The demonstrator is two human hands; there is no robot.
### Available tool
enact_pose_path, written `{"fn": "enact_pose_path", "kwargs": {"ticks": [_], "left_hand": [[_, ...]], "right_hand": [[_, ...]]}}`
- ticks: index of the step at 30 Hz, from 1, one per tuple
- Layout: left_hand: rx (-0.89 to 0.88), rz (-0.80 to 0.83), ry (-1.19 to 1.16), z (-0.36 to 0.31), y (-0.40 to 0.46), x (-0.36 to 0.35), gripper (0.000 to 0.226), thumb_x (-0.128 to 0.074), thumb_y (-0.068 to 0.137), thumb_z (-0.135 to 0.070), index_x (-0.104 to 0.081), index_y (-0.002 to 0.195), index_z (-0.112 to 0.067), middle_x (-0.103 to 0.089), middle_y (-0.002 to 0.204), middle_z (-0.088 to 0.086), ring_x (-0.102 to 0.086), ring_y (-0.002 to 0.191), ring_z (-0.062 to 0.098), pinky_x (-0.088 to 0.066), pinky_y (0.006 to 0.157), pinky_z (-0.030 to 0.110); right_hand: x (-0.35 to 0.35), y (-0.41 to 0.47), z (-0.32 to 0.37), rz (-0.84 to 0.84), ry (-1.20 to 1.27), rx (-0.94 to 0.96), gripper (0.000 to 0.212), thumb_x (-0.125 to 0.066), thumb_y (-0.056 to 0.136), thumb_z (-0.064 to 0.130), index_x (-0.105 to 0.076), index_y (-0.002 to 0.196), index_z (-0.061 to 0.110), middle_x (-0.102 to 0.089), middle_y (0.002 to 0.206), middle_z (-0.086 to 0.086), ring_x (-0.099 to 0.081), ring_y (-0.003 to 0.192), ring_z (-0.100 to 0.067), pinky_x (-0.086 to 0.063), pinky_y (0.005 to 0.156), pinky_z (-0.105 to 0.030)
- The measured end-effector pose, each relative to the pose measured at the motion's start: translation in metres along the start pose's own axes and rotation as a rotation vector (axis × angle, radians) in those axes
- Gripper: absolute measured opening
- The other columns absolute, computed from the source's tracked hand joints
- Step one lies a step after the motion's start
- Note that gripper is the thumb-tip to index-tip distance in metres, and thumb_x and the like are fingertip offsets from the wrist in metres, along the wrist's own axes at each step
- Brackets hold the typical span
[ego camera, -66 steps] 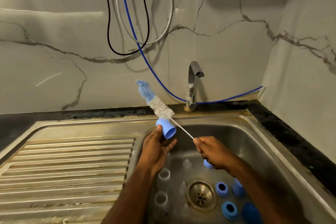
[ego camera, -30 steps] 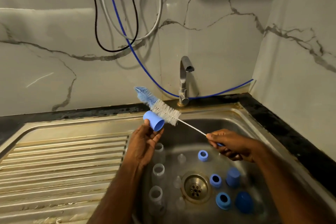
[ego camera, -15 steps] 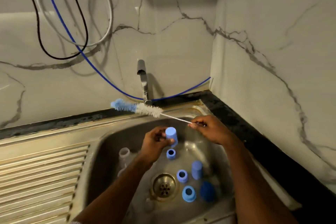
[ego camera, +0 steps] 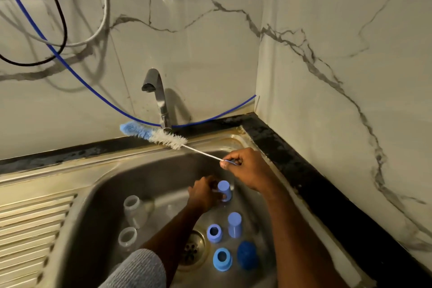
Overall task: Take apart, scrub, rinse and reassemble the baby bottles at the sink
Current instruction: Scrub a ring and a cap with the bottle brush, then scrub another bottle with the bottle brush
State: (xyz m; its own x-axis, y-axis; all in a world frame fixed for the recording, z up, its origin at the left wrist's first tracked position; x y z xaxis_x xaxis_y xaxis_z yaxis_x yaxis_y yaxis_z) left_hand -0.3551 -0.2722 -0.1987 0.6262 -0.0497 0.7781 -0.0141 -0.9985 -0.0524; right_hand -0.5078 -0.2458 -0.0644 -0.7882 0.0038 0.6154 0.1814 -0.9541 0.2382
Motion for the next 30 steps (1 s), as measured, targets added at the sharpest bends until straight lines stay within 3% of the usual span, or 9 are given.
{"fn": "enact_pose_path", "kwargs": {"ticks": [6,9,12,15,18,21,24,30], "left_hand": [[-0.031,-0.005,0.057,-0.007,-0.008,-0.002,0.056,-0.082,0.071,-0.043,-0.063,0.122,-0.035,-0.069,0.115,-0.016,-0.058,0.118,0.013,-0.037,0.097,0.040],[-0.041,-0.036,0.003,-0.008,-0.018,0.023,0.055,-0.087,0.068,-0.039,-0.067,0.120,-0.034,-0.073,0.108,-0.016,-0.064,0.110,0.010,-0.046,0.097,0.037],[-0.080,-0.052,0.034,-0.001,-0.038,0.054,0.040,-0.086,0.068,-0.032,-0.075,0.106,-0.029,-0.076,0.099,-0.011,-0.070,0.099,0.013,-0.053,0.090,0.036],[-0.113,-0.076,0.087,0.011,-0.067,0.089,0.025,-0.087,0.074,-0.024,-0.074,0.094,-0.015,-0.073,0.090,-0.001,-0.068,0.085,0.017,-0.055,0.079,0.036],[-0.060,-0.117,0.194,0.039,-0.105,0.134,0.027,-0.088,0.076,-0.028,-0.073,0.094,-0.015,-0.072,0.090,-0.003,-0.066,0.082,0.013,-0.057,0.078,0.033],[0.010,-0.168,0.299,0.069,-0.133,0.170,0.043,-0.089,0.072,-0.039,-0.071,0.104,-0.017,-0.071,0.099,-0.003,-0.066,0.092,0.015,-0.056,0.083,0.034],[0.078,-0.124,0.403,0.086,-0.155,0.183,0.067,-0.089,0.070,-0.047,-0.066,0.126,-0.020,-0.068,0.121,0.000,-0.061,0.113,0.022,-0.046,0.090,0.029],[0.156,0.031,0.520,0.098,-0.166,0.163,0.072,-0.084,0.076,-0.044,-0.052,0.139,-0.034,-0.057,0.137,0.004,-0.056,0.125,0.025,-0.049,0.101,0.040]], "right_hand": [[-0.013,-0.001,0.007,0.085,-0.026,-0.001,0.014,-0.073,0.090,0.035,-0.076,0.100,0.026,-0.074,0.088,0.008,-0.068,0.082,-0.005,-0.059,0.082,-0.031],[-0.019,0.000,0.007,0.111,-0.019,-0.004,0.010,-0.074,0.088,0.034,-0.077,0.094,0.027,-0.073,0.083,0.011,-0.067,0.080,-0.005,-0.058,0.081,-0.031],[-0.027,0.000,0.011,0.136,-0.024,-0.001,0.010,-0.074,0.089,0.033,-0.078,0.091,0.024,-0.069,0.070,0.012,-0.063,0.068,-0.003,-0.055,0.074,-0.029],[-0.035,-0.002,0.020,0.171,-0.048,0.018,0.012,-0.073,0.091,0.029,-0.077,0.095,0.019,-0.072,0.079,0.004,-0.063,0.072,-0.006,-0.050,0.072,-0.021],[-0.052,-0.005,0.033,0.223,-0.017,0.049,0.012,-0.073,0.091,0.024,-0.077,0.093,0.013,-0.067,0.068,0.004,-0.056,0.063,-0.004,-0.047,0.067,-0.022],[-0.067,-0.010,0.039,0.276,-0.022,0.061,0.009,-0.073,0.090,0.026,-0.077,0.086,0.018,-0.064,0.060,0.008,-0.055,0.058,-0.004,-0.050,0.068,-0.033],[-0.076,-0.013,0.046,0.311,0.002,0.088,0.008,-0.075,0.089,0.025,-0.076,0.082,0.021,-0.069,0.065,0.000,-0.056,0.059,-0.005,-0.051,0.069,-0.033],[-0.077,-0.016,0.046,0.330,0.005,0.092,0.008,-0.073,0.090,0.024,-0.076,0.084,0.020,-0.069,0.064,0.001,-0.058,0.061,-0.008,-0.052,0.068,-0.034]]}}
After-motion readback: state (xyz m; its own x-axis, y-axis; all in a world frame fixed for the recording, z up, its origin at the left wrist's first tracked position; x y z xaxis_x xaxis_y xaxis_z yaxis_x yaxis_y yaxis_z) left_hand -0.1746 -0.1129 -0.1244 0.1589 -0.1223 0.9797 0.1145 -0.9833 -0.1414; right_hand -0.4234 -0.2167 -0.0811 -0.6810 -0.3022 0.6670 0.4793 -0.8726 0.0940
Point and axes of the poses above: each hand's wrist, its own y-axis towards the middle knuckle, its own x-axis out of the back of the hand, z = x × y, the point moved 9 cm from there along y, towards the middle knuckle
